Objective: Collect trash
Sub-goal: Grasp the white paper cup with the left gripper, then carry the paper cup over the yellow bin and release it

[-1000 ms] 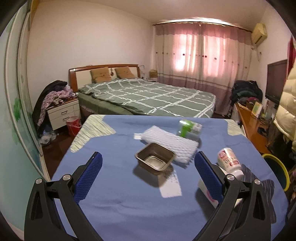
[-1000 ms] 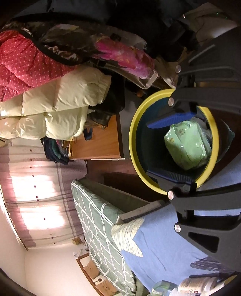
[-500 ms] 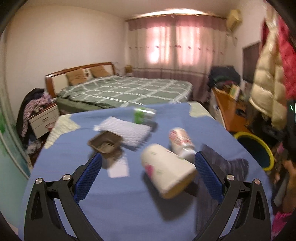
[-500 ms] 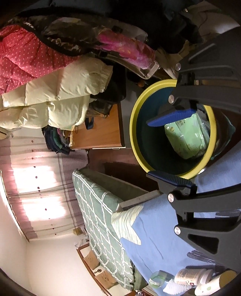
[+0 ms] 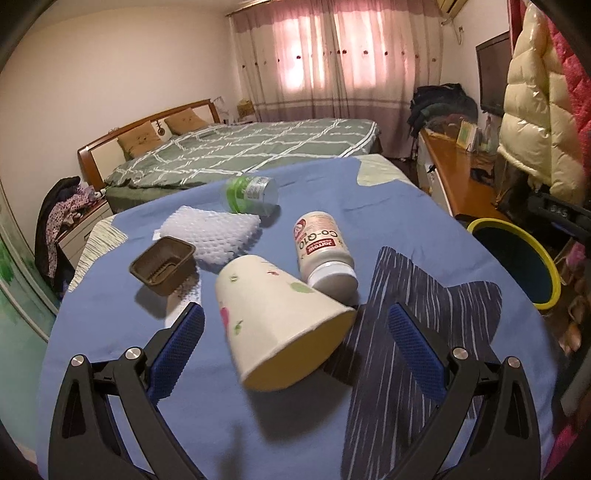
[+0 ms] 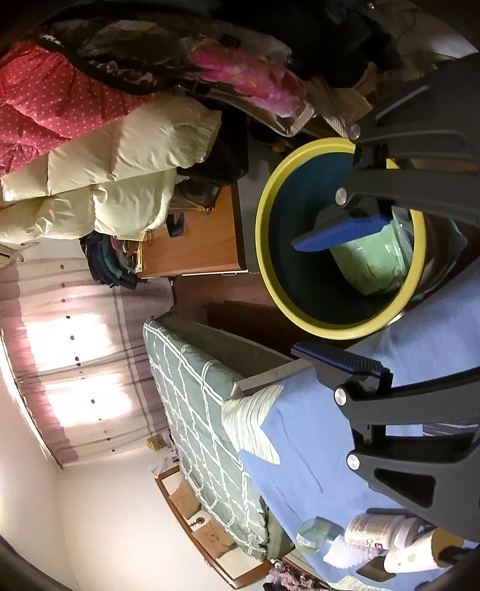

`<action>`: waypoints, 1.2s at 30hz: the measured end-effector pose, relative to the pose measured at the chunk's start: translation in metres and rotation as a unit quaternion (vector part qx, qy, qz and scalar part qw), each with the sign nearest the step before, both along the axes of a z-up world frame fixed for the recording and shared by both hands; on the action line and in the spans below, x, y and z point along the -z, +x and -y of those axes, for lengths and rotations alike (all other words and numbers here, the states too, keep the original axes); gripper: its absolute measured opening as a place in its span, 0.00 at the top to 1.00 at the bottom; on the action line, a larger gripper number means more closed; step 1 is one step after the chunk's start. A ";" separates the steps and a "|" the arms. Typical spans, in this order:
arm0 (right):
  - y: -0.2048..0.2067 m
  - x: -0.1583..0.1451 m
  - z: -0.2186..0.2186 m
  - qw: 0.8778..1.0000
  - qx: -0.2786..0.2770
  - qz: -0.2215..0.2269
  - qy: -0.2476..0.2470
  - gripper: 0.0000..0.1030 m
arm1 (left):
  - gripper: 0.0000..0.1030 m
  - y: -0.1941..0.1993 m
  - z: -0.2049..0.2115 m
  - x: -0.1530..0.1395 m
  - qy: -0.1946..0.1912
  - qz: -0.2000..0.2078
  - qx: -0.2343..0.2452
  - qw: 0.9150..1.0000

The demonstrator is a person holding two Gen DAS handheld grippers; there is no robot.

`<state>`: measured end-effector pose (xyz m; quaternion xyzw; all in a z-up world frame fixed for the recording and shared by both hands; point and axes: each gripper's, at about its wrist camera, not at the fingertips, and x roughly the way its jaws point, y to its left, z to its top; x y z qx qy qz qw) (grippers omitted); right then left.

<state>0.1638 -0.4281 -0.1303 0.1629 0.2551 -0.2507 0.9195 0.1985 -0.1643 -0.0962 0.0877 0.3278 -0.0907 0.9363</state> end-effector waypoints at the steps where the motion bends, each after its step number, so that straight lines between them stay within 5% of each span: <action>1: 0.000 0.000 -0.001 1.000 -0.002 0.001 0.001 0.52 | 0.05 0.004 0.003 0.002 0.001 -0.005 -0.002 1.000; 12: 0.000 -0.001 -0.005 1.000 -0.023 0.005 0.011 0.51 | 0.05 0.042 -0.009 -0.011 -0.035 -0.075 -0.019 0.996; 23: 0.006 0.004 -0.005 0.999 -0.039 -0.007 0.023 0.48 | 0.15 0.075 -0.033 0.004 -0.076 -0.194 -0.023 0.978; 29: 0.009 0.006 -0.008 0.998 -0.050 -0.014 0.025 0.47 | 0.22 0.081 -0.053 0.012 -0.046 -0.214 -0.026 0.975; 36: 0.013 0.009 -0.009 0.998 -0.055 -0.024 0.029 0.47 | 0.13 0.098 -0.052 0.004 -0.015 -0.226 -0.020 0.974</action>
